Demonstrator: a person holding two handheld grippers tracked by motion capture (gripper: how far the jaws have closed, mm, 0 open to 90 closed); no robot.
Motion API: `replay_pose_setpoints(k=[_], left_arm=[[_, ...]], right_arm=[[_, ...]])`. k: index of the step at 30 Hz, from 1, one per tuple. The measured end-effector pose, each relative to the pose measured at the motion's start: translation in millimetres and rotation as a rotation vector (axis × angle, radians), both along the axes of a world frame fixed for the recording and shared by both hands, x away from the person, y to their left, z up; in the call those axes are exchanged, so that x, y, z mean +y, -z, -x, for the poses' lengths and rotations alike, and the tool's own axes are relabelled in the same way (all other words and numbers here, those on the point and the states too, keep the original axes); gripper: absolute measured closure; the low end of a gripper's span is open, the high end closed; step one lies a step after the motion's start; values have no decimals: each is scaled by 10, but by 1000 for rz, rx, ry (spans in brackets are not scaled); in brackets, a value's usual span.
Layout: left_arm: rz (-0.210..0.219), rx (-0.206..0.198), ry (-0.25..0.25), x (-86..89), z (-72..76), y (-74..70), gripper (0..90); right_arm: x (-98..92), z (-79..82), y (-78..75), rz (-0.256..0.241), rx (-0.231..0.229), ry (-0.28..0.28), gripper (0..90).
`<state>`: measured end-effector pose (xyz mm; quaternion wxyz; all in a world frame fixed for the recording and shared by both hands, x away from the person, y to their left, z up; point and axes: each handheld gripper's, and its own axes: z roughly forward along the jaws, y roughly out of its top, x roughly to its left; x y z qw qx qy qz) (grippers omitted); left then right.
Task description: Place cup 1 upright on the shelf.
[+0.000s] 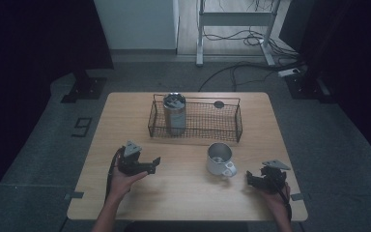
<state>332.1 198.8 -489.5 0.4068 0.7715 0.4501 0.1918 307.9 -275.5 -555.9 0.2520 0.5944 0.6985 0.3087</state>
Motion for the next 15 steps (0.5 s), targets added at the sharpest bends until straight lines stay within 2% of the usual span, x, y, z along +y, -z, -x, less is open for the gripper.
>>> replay_pose_setpoints(k=[3, 9, 15], left_arm=[[-3, 21, -9, 50, 29, 106, 56], [-41, 51, -3, 92, 88, 299, 67], [-44, 78, -8, 121, 131, 446, 69]], right_arm=[[0, 0, 0, 0, 0, 0, 80], [0, 0, 0, 0, 0, 0, 80], [1, 0, 0, 1, 0, 1, 80]])
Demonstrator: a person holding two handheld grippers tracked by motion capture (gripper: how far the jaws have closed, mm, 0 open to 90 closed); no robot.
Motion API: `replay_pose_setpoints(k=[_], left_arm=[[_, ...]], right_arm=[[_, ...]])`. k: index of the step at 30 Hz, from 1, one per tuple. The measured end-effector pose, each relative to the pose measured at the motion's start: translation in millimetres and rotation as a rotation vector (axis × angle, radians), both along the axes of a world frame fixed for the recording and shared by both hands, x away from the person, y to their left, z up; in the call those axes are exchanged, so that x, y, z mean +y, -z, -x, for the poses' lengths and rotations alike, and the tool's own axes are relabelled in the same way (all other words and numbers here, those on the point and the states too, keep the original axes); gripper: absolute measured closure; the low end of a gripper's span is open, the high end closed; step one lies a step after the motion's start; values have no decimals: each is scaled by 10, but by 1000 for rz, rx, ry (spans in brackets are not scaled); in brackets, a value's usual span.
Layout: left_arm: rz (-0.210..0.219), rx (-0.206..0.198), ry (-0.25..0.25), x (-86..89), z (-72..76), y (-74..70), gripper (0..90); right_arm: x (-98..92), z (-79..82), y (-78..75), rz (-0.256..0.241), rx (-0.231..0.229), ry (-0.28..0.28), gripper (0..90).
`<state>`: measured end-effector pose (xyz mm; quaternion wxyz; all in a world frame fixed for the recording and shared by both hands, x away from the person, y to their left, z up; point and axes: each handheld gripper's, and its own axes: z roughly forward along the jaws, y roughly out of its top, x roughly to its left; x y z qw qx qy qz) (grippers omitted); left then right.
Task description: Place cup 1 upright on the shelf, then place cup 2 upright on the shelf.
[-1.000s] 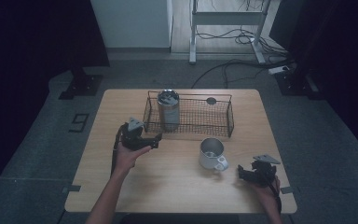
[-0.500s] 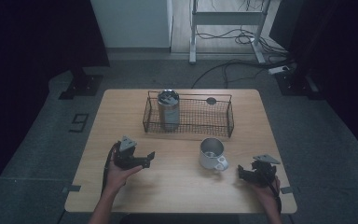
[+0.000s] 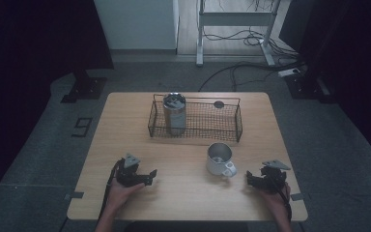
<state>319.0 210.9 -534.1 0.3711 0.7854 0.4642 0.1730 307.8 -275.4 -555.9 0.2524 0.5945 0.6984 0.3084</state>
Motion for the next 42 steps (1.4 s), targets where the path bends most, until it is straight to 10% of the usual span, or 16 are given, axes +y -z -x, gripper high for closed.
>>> replay_pose_setpoints(k=[22, 42], left_arm=[[31, -37, -28, 25, 135, 14, 82], [29, -48, -29, 31, 190, -15, 82]], right_arm=[[28, 70, -26, 22, -31, -8, 124], [71, 264, -363, -157, -136, -59, 141]])
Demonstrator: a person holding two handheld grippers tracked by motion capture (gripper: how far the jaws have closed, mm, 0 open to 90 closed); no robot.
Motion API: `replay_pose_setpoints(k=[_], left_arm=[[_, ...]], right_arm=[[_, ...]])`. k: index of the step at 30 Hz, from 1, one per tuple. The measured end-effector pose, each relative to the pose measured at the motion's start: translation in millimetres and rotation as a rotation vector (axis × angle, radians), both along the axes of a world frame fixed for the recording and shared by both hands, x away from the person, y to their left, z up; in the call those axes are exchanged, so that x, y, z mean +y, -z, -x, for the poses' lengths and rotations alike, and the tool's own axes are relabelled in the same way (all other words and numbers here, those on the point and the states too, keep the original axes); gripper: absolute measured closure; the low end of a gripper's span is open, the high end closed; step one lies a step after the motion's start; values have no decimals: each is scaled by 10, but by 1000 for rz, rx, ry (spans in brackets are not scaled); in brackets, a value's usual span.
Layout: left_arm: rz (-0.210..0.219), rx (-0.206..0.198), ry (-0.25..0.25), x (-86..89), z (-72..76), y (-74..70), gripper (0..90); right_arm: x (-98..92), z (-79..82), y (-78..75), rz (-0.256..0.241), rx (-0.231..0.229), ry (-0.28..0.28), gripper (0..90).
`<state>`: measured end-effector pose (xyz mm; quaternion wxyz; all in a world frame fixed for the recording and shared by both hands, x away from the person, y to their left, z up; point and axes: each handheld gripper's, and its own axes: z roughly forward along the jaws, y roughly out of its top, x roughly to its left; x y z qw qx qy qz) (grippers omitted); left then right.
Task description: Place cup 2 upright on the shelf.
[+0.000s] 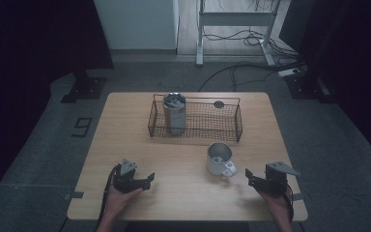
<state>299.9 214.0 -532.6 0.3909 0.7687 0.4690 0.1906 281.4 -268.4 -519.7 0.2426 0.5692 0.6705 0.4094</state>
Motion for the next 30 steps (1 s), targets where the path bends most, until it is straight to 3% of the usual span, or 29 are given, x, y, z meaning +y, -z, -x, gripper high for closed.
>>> replay_pose_setpoints(k=[9, 16, 30], left_arm=[[3, 3, 1, 5, 2, -3, 83], [20, -5, 14, -20, 30, -43, 83], [2, 16, 31, -48, 26, -3, 83]], right_arm=[[120, 64, -135, -35, -37, -56, 143], [268, 57, -220, -30, -50, -114, 142], [513, 26, -290, -13, -64, -193, 133]])
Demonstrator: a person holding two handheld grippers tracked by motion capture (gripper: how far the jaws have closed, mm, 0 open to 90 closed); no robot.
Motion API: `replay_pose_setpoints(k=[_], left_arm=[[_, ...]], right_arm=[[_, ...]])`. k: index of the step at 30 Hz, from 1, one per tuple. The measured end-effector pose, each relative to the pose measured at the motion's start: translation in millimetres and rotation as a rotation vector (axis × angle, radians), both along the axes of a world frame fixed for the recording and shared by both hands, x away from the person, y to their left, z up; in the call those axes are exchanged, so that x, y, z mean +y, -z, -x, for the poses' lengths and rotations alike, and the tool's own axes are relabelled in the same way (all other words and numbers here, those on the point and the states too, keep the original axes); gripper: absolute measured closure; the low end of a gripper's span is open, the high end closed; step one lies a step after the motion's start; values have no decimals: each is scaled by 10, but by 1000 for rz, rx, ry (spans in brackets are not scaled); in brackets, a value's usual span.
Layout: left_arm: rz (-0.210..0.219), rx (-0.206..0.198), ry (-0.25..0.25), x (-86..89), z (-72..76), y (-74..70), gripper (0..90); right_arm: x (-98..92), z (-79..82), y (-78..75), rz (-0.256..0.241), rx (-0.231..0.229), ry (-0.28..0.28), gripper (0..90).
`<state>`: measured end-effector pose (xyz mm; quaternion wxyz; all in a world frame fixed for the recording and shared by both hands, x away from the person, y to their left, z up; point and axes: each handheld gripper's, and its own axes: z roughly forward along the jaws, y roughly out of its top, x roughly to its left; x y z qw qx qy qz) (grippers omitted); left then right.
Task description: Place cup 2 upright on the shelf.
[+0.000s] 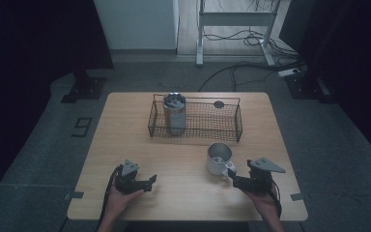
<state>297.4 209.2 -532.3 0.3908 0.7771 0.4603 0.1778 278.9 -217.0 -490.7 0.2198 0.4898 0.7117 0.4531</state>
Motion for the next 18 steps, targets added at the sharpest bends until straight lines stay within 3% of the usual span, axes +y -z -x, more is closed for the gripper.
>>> replay_pose_setpoints(k=[9, 18], left_arm=[[5, 9, -6, 22, -5, 2, 83], [18, 14, -15, 58, -3, -9, 83]], right_arm=[[114, -61, -41, 18, -14, -33, 127], [240, -194, -30, 39, 7, -57, 118]])
